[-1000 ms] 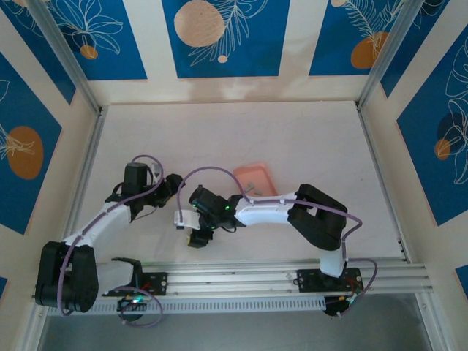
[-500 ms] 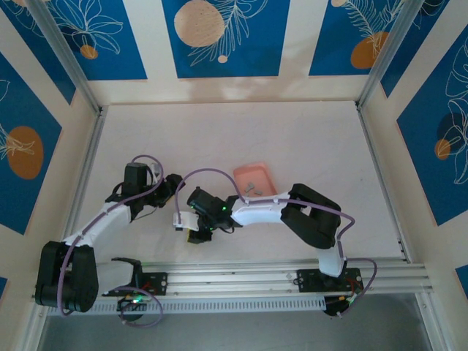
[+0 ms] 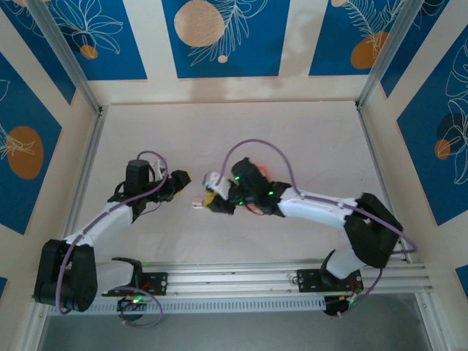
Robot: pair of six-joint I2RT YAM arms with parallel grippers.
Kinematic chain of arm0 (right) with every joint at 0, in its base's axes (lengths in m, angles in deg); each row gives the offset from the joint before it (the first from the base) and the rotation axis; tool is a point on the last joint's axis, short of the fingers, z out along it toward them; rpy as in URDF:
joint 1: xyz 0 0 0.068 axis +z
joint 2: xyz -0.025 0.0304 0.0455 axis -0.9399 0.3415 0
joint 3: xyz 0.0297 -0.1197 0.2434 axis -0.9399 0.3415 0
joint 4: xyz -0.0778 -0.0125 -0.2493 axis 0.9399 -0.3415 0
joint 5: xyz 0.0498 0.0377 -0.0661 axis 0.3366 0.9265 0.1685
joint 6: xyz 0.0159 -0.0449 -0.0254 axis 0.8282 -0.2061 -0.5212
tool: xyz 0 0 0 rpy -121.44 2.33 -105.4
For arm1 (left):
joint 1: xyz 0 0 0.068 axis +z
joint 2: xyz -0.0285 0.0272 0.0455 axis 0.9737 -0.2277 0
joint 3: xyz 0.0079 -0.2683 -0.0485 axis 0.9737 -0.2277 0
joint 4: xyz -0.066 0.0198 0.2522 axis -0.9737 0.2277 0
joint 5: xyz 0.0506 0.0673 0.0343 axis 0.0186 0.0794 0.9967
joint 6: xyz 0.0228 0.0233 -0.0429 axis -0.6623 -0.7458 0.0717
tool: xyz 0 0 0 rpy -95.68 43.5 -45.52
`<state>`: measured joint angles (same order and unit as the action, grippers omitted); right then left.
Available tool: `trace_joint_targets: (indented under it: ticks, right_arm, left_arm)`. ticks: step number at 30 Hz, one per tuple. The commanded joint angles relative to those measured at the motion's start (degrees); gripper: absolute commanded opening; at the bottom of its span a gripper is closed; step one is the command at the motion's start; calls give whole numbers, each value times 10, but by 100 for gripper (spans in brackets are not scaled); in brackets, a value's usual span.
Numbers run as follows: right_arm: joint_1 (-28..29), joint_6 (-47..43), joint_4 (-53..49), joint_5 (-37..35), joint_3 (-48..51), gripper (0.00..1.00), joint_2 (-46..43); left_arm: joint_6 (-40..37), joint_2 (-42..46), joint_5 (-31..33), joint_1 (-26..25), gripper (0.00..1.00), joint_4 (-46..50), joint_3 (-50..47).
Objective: Load the staples into the stapler
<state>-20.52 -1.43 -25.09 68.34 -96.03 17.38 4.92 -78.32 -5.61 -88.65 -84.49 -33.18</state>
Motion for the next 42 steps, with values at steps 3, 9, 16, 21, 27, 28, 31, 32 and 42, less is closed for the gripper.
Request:
trace_joint_targets:
  ticks: [3, 9, 16, 21, 27, 28, 31, 32, 42]
  right_arm:
    - [-75, 102, 133, 59, 72, 6, -65]
    - [-116, 135, 171, 83, 109, 4, -101]
    - [-118, 143, 172, 79, 118, 4, -107]
    - [-118, 154, 189, 73, 121, 3, -104]
    - [-122, 161, 200, 70, 120, 4, -102]
    - [-122, 163, 202, 71, 120, 4, -103]
    - [-126, 171, 211, 72, 118, 3, -105]
    - [-128, 174, 215, 73, 118, 3, -106]
    - [-156, 209, 270, 78, 108, 0, -121]
  left_arm:
    - [34, -31, -76, -45, 62, -170, -11]
    - [62, -80, -104, -100, 62, -269, 6]
    - [106, -121, -120, -126, 62, -369, 18]
    - [109, -132, -129, -135, 60, -381, 25]
    - [102, -133, -127, -141, 58, -368, 26]
    - [97, -132, -125, -141, 57, -359, 25]
    - [80, -129, -121, -145, 55, -332, 28]
    - [76, -128, -119, -145, 54, -325, 28]
    - [4, -125, -96, -159, 50, -222, 41]
